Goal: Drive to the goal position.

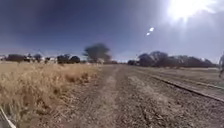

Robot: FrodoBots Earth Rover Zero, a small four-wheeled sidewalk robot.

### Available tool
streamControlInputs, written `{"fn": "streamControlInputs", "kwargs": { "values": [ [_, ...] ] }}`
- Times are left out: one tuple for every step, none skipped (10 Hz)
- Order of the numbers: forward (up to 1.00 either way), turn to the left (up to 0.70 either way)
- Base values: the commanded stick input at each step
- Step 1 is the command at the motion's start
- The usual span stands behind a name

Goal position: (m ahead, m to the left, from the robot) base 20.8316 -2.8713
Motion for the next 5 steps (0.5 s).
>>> {"fn": "streamControlInputs", "kwargs": {
  "values": [
    [0.7,0.0],
    [0.7,0.0],
    [0.7,0.0],
    [0.7,0.0],
    [0.7,0.0]
  ]
}}
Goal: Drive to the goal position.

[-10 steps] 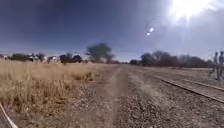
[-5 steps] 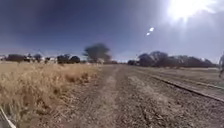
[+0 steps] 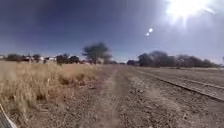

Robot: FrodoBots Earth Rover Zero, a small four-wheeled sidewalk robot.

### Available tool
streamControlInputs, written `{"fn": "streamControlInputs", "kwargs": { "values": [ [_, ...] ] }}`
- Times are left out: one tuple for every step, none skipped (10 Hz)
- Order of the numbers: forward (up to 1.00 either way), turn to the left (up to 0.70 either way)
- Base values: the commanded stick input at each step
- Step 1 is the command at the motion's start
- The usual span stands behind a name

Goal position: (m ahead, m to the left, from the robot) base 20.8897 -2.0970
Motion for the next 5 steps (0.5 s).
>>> {"fn": "streamControlInputs", "kwargs": {
  "values": [
    [0.7,0.0],
    [0.7,0.0],
    [0.7,0.0],
    [0.7,0.0],
    [0.7,0.0]
  ]
}}
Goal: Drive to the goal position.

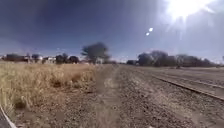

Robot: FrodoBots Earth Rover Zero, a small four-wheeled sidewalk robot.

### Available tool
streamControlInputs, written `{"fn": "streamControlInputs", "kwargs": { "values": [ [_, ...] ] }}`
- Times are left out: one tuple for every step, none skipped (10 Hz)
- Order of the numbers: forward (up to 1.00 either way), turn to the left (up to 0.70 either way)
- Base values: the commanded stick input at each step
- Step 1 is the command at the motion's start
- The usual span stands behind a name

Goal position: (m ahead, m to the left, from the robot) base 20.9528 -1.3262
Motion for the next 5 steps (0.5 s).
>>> {"fn": "streamControlInputs", "kwargs": {
  "values": [
    [0.7,0.0],
    [0.7,0.0],
    [0.7,0.0],
    [0.7,0.0],
    [0.7,0.0]
  ]
}}
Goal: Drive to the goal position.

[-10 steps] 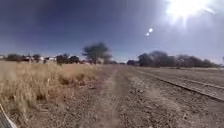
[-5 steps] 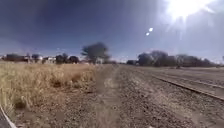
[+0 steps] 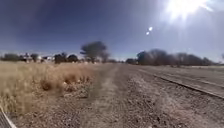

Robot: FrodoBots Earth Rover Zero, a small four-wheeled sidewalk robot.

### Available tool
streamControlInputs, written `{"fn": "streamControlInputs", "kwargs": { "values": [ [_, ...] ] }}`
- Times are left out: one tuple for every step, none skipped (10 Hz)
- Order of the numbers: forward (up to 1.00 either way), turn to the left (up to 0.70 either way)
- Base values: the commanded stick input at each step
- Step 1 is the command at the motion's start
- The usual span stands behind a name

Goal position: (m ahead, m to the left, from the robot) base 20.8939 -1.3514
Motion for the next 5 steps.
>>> {"fn": "streamControlInputs", "kwargs": {
  "values": [
    [0.7,0.0],
    [0.7,0.0],
    [0.7,0.0],
    [0.7,0.0],
    [0.7,0.0]
  ]
}}
